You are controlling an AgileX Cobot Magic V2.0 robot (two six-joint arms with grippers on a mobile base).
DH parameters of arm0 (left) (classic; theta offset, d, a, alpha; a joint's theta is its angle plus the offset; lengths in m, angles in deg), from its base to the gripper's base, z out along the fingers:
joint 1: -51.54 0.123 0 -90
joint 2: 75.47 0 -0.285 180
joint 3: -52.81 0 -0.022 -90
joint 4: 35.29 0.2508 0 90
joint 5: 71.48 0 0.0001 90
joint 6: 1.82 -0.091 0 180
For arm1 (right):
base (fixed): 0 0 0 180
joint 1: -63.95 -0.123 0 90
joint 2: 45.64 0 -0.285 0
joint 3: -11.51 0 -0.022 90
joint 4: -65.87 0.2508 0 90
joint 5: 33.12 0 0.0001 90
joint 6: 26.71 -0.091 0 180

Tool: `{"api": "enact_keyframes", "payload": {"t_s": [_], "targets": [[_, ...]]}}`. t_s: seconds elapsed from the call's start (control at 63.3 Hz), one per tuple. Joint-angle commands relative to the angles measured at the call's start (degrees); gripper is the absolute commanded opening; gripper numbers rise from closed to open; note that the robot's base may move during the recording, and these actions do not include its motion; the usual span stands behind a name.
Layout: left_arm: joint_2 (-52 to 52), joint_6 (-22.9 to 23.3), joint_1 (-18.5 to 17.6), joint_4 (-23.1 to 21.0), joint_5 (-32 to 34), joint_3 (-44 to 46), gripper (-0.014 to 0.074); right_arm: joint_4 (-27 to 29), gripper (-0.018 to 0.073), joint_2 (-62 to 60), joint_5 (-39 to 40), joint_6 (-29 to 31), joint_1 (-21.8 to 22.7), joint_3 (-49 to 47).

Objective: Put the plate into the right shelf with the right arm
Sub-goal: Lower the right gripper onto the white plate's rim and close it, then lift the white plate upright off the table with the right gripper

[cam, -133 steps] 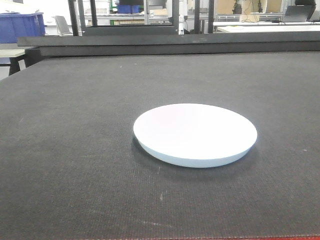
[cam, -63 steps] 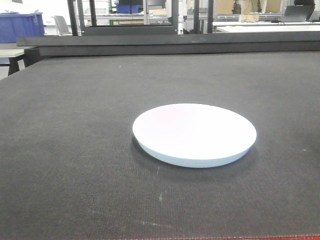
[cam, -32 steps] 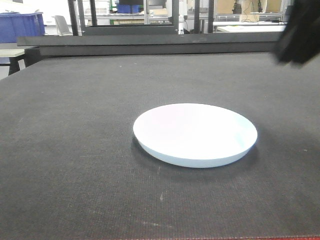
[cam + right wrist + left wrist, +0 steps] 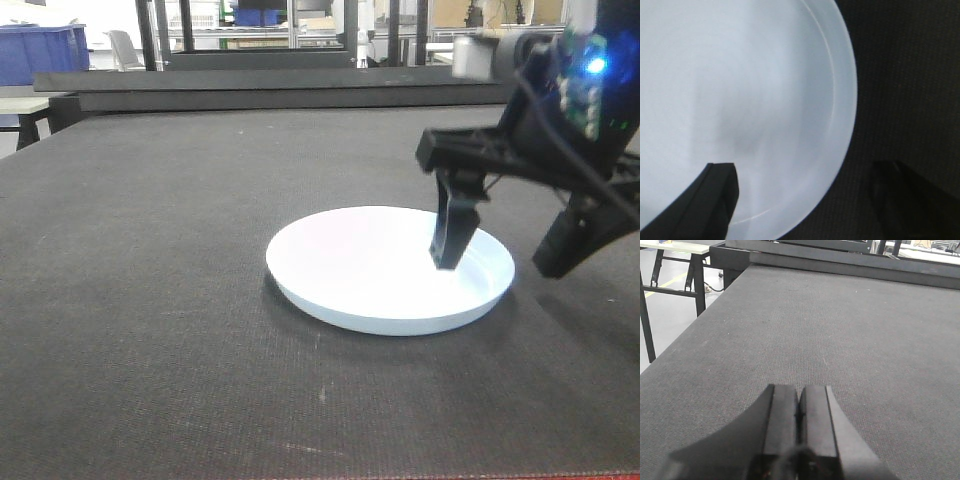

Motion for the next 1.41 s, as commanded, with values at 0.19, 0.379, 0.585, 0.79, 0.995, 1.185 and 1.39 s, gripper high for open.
{"api": "enact_keyframes", "payload": {"t_s": [0.19,0.379,0.585,0.79,0.995,1.185,1.39], "targets": [[-0.36,0.34,-0.11,0.01,5.15,-0.54,-0.0047,0.86,0.0631,-0.27,6.31,0.43,0.00,-1.99],[-0.36,0.34,-0.11,0.01,5.15,-0.54,-0.0047,0.92,0.0491,0.99,5.07,0.43,0.00,-1.99],[-0.36,0.34,-0.11,0.01,5.15,-0.54,-0.0047,0.92,0.0080,1.28,2.38,0.43,0.11,-1.99],[-0.36,0.34,-0.11,0.01,5.15,-0.54,-0.0047,0.57,0.0054,0.39,1.05,0.43,1.21,-1.99],[-0.36,0.34,-0.11,0.01,5.15,-0.54,-0.0047,-7.09,0.0054,-9.26,-1.54,0.43,2.02,-1.99],[-0.36,0.34,-0.11,0.01,5.15,-0.54,-0.0047,-8.81,0.0054,-25.50,-0.76,0.43,2.06,-1.39],[-0.36,0.34,-0.11,0.01,5.15,-0.54,-0.0047,-8.81,0.0054,-48.07,7.86,0.43,2.06,3.70]]}}
